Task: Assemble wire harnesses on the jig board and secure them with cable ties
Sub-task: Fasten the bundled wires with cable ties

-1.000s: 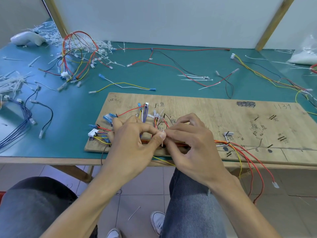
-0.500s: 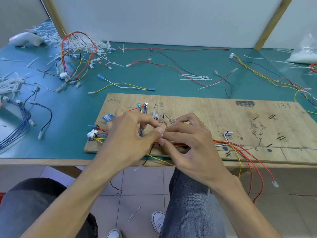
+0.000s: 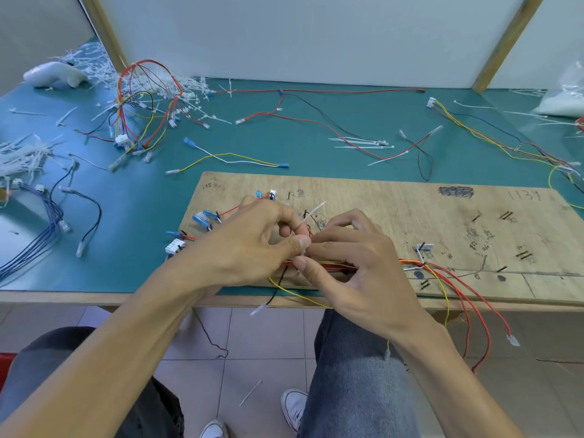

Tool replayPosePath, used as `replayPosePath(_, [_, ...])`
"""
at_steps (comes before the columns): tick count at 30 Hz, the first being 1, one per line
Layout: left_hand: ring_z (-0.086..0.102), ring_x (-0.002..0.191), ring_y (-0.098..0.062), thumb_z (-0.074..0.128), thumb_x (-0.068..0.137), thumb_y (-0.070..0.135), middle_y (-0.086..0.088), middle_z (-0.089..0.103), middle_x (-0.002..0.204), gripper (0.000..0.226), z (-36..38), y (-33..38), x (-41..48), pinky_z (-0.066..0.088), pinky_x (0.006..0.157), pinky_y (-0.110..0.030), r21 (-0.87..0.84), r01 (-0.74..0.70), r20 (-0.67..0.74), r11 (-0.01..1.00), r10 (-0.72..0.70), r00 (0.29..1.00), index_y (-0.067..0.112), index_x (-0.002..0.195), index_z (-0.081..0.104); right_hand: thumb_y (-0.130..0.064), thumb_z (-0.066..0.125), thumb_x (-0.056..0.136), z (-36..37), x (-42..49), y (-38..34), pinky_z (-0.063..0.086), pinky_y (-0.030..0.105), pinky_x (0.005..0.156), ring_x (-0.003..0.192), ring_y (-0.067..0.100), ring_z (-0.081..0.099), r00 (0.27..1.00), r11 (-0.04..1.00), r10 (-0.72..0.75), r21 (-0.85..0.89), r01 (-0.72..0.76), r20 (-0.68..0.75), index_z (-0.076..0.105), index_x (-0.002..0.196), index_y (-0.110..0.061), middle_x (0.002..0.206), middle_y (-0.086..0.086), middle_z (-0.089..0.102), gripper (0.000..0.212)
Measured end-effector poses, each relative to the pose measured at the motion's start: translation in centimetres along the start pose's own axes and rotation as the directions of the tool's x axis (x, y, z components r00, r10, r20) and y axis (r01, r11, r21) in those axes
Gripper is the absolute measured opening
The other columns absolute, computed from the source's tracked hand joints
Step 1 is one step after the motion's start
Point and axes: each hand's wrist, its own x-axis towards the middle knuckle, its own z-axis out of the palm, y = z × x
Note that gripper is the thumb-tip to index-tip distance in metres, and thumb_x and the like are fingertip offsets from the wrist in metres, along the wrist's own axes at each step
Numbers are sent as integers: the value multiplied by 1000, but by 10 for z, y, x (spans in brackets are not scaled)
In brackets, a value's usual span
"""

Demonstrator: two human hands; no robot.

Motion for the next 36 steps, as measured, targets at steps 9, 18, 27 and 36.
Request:
replayPosePath(9, [48, 72, -20, 79, 92, 24, -1, 58, 72, 11, -3, -2, 3, 42, 71, -33, -241, -1, 12, 970, 4, 1000, 21, 82, 77, -33, 85, 88, 0, 4, 5, 51, 53, 92, 99, 10, 71, 989, 974, 146, 178, -140, -22, 86, 89, -32, 90, -20, 76, 2])
replayPosePath(18, [58, 99, -25, 66, 93, 6, 14, 67, 82, 27, 14, 0, 3, 47, 94, -55, -91, -70, -233, 993, 48, 971, 29, 82, 60, -36, 83, 90, -2, 8, 0, 48, 49, 93, 108, 17, 56, 992, 991, 113, 66, -116, 48, 86, 91, -36, 97, -31, 75, 3])
replayPosePath(27, [57, 78, -18, 67, 87, 0, 8, 69, 76, 27, 16, 17, 11, 49, 79, -45, -62, -121, -408, 991, 85, 909, 25, 79, 60, -36, 90, 80, -3, 9, 1, 47, 46, 96, 109, 10, 56, 978, 979, 193, 52, -198, 81, 84, 87, -32, 98, -31, 74, 10])
replayPosePath(36, [49, 59, -14, 61, 74, -7, 3, 64, 64, 27, 28, 20, 17, 43, 57, -30, -77, -116, -535, 990, 57, 843, 20, 70, 59, -29, 82, 88, -4, 11, -1, 46, 52, 92, 106, 16, 48, 985, 991, 132, -16, -131, 108, 85, 90, -27, 98, -27, 76, 4])
